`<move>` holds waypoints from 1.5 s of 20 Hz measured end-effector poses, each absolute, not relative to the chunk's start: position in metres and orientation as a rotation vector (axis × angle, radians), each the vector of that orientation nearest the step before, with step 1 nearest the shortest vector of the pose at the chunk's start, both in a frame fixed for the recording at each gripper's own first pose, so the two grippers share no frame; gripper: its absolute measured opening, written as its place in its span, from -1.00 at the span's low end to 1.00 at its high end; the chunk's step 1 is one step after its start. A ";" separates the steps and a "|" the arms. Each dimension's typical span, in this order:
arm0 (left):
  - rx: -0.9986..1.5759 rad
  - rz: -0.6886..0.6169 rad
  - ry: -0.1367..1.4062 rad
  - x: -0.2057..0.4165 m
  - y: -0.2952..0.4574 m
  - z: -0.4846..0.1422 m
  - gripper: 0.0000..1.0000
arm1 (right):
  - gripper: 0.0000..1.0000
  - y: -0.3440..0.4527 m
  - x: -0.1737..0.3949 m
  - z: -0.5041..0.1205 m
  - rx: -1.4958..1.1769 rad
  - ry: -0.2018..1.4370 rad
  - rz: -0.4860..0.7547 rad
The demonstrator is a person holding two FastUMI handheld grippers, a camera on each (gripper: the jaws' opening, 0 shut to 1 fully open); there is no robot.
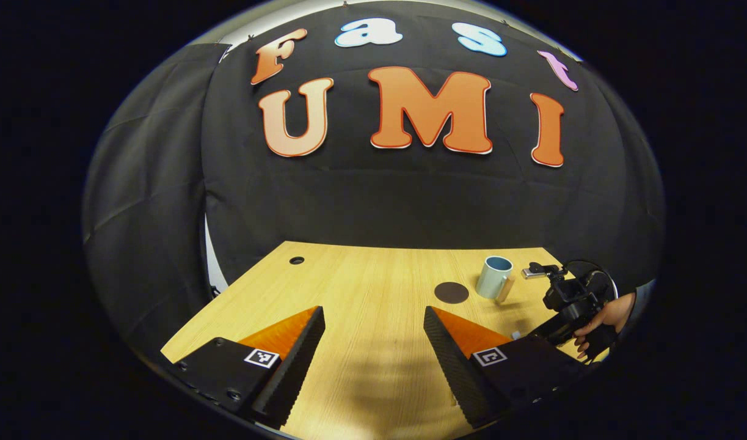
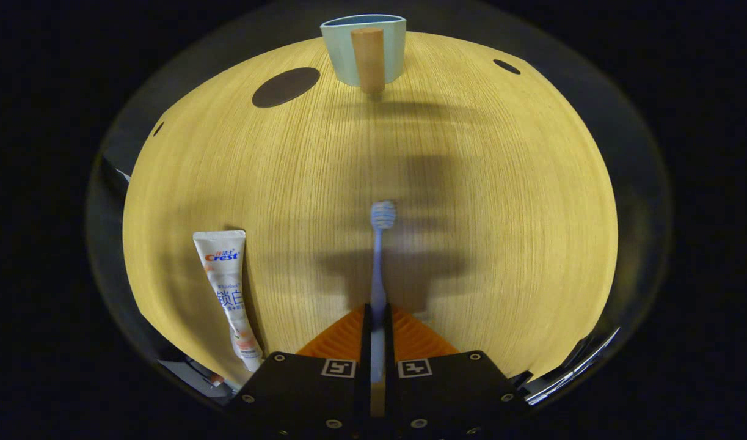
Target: Put the toothbrush and toothpaste on the desktop into the cup, then pick up the cup and place it on the coaster on the desktop.
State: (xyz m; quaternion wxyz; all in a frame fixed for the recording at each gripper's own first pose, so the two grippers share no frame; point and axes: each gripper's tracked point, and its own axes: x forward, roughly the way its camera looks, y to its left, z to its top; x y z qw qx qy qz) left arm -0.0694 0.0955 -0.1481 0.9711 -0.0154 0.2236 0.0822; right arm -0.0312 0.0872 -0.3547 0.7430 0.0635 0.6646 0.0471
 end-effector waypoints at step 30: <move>-0.201 -0.066 1.290 -0.063 -0.063 -0.350 0.48 | -0.90 0.025 -0.036 -0.249 0.169 1.105 0.326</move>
